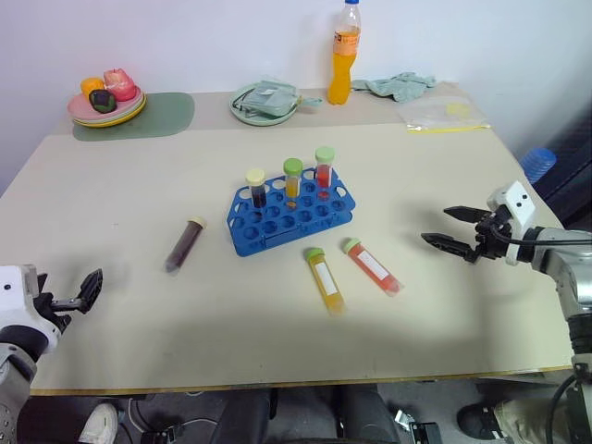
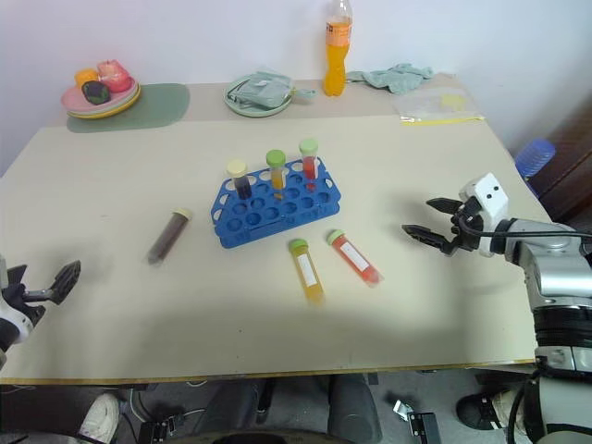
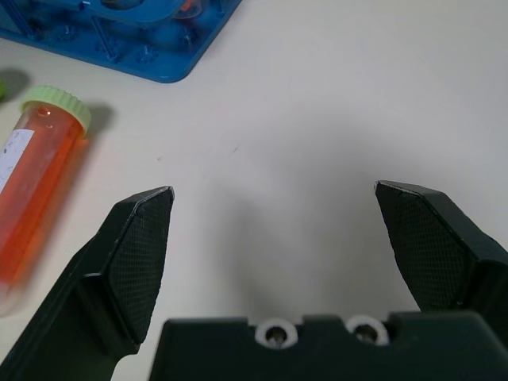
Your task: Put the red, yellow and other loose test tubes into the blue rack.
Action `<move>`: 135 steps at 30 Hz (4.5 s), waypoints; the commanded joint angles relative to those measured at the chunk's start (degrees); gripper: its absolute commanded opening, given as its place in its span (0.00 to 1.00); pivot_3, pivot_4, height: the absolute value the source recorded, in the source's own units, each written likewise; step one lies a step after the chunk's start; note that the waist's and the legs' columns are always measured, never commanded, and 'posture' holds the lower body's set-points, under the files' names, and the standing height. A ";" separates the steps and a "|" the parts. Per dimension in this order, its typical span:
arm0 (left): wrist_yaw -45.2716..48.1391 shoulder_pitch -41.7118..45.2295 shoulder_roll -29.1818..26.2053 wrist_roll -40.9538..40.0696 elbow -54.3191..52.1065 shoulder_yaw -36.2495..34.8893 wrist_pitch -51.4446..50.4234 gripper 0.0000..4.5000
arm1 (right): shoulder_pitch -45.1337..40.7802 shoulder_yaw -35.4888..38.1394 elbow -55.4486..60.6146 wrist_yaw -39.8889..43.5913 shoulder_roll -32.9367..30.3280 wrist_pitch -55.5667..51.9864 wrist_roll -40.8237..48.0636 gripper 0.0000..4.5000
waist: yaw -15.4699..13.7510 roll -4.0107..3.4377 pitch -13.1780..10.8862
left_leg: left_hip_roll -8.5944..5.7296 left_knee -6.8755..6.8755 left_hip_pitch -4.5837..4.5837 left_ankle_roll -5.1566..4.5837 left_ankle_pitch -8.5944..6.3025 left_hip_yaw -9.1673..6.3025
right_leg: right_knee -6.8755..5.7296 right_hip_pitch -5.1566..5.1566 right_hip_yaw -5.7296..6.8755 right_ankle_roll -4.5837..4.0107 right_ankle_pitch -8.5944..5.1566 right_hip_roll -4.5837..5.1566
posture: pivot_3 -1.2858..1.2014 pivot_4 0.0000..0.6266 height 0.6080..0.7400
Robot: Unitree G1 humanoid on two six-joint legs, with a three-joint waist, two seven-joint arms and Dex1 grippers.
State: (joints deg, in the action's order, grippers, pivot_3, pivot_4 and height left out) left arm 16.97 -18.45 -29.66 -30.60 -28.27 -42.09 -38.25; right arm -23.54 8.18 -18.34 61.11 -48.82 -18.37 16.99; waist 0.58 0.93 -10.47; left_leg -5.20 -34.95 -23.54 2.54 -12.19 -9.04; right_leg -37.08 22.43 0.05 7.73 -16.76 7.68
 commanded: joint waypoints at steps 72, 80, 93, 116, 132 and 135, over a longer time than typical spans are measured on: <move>18.33 10.75 0.56 7.60 -1.61 35.69 20.69 1.00 | -8.24 -13.63 38.26 -28.01 10.96 -20.04 12.45 0.16 | 0.53 -0.22 -0.15 | -0.04 -0.30 -0.69 -0.13 -0.08 0.26 | -0.14 0.71 -0.14 0.32 0.36 -0.06 | 0.52 0.24 1.00; 14.28 14.30 6.88 9.15 2.04 36.81 23.79 1.00 | -3.86 -13.48 27.56 -44.29 32.70 3.67 -1.30 0.16 | 0.32 -0.20 -0.10 | -0.02 -0.28 -0.55 0.02 0.03 0.23 | -0.23 0.67 -0.23 0.25 0.43 -0.12 | 0.52 0.24 1.00; 13.43 16.09 9.70 8.41 1.62 38.46 25.07 1.00 | -6.65 -11.75 10.79 -48.27 43.52 17.35 -7.91 0.16 | 0.45 -0.23 -0.10 | 0.08 -0.12 -0.22 0.09 0.07 0.70 | -0.34 0.74 -0.90 0.20 0.47 -0.44 | 0.52 0.24 1.00; 13.36 16.63 9.70 8.27 1.46 39.82 24.91 1.00 | -4.66 -10.60 10.06 -44.92 43.92 16.60 -8.28 0.16 | 0.48 -0.24 -0.09 | 0.16 -0.06 -0.02 0.04 0.03 0.93 | -0.36 0.69 -1.19 0.19 0.47 -0.54 | 0.52 0.24 1.00; 13.50 15.91 9.02 8.12 1.61 38.43 25.82 1.00 | -1.31 -8.12 28.78 -38.40 35.11 -0.59 -1.54 0.78 | 0.15 -0.24 -0.09 | 0.16 -0.09 -0.02 0.03 0.02 0.93 | -0.35 0.67 -1.22 0.19 0.47 -0.54 | 0.52 0.24 1.00; 14.26 15.23 8.29 8.26 2.33 37.84 26.33 1.00 | -0.23 -6.40 37.49 -35.96 27.91 -17.52 4.62 0.78 | 0.17 -0.25 -0.10 | 0.18 -0.07 -0.02 0.00 0.00 0.91 | -0.34 0.67 -1.23 0.18 0.47 -0.53 | 0.52 0.24 1.00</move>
State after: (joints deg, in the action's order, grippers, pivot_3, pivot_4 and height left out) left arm 30.58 -2.75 -20.76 -21.91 -24.80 -3.04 -13.31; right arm -23.69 -0.09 13.13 23.69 -18.65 -27.47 17.49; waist 0.75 0.69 -10.57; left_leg -5.01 -35.02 -23.56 2.53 -12.21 -8.12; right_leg -37.41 23.10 -1.17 7.91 -16.30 7.14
